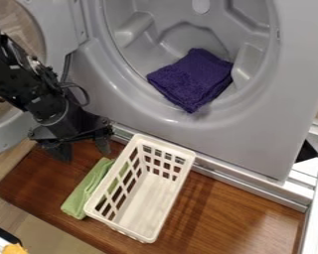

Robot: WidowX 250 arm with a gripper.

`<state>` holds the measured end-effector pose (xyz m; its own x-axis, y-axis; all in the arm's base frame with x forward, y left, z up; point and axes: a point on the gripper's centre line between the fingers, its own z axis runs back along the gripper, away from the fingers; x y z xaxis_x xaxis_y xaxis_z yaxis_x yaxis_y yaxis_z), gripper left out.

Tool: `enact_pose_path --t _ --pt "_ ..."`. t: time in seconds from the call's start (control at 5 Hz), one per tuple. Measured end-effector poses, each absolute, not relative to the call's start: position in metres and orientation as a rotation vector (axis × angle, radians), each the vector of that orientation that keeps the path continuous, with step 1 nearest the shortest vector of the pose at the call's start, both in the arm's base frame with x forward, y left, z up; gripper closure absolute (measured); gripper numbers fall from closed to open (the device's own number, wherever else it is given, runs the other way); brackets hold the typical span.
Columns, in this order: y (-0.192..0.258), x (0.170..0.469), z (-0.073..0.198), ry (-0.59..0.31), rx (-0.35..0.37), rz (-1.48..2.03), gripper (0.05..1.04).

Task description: Pick the green cloth and put it inside the white basket

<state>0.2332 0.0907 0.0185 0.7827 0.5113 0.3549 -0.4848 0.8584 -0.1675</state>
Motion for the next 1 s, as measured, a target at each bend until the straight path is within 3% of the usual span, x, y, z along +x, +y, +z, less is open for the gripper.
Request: enact_pose_path --t 1.0 --pt "0.122 0.219 -0.035 -0.22 -0.067 0.639 0.083"
